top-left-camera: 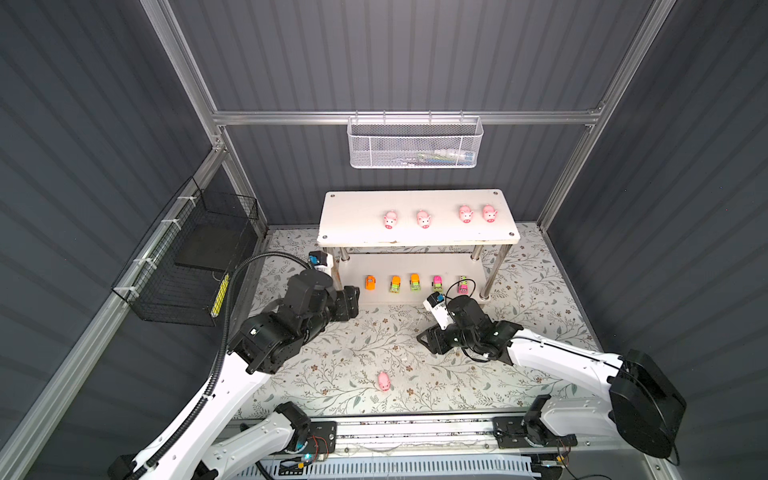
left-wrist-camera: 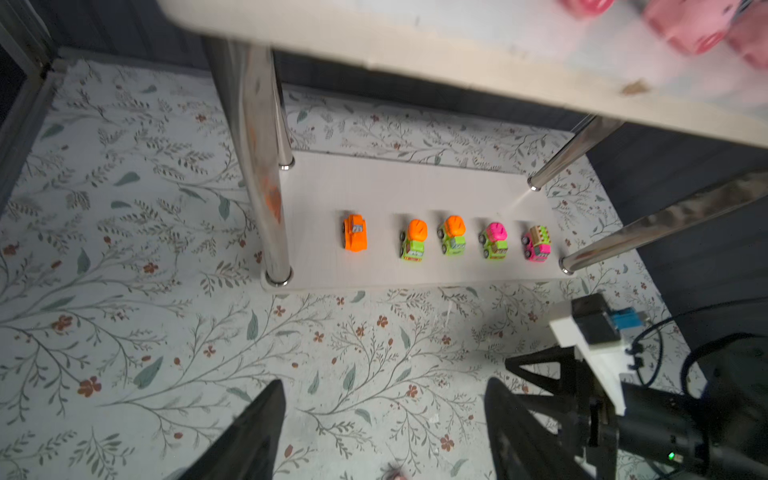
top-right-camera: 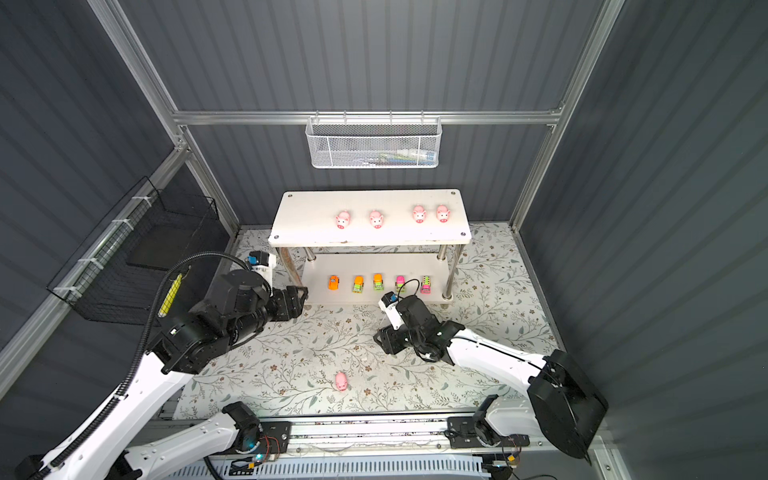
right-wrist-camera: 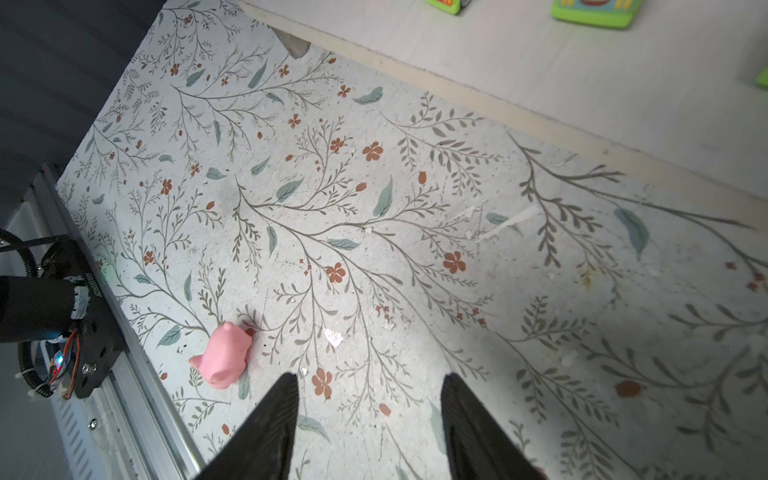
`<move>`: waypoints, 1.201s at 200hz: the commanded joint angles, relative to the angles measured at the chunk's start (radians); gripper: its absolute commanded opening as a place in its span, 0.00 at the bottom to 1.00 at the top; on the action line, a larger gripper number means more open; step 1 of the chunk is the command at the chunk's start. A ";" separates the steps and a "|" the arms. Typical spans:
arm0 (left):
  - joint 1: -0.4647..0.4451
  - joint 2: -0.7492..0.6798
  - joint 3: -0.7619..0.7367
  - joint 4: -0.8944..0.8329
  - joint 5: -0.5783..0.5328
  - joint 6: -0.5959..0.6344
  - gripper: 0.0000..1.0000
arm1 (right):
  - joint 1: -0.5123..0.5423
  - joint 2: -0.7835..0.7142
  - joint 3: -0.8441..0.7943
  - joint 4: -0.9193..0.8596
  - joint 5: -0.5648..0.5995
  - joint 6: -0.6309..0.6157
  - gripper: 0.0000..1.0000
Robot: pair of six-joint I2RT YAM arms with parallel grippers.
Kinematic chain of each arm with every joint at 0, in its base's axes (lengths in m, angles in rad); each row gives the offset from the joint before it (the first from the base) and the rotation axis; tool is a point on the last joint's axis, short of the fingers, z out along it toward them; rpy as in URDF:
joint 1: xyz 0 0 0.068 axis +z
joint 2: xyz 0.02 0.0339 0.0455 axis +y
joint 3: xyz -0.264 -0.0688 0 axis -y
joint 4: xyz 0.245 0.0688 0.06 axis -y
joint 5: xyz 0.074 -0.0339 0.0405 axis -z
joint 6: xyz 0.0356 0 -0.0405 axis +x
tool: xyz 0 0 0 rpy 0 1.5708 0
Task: Place and organize the plastic toys onto the shelf
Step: 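Open the left gripper and lower it to the last pink pig on the table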
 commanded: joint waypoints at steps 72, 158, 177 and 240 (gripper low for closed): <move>-0.256 0.101 -0.378 0.149 0.052 -0.296 0.78 | -0.005 0.019 0.030 0.018 0.089 0.049 0.60; -0.437 0.306 -0.438 0.227 0.118 -0.463 0.78 | -0.005 0.044 -0.008 0.076 0.073 0.042 0.61; -0.463 0.365 -0.427 0.222 0.118 -0.487 0.76 | -0.005 0.042 -0.023 0.090 0.070 0.039 0.61; -0.497 0.488 -0.384 0.213 0.098 -0.528 0.68 | -0.013 0.026 -0.089 0.139 0.064 0.036 0.62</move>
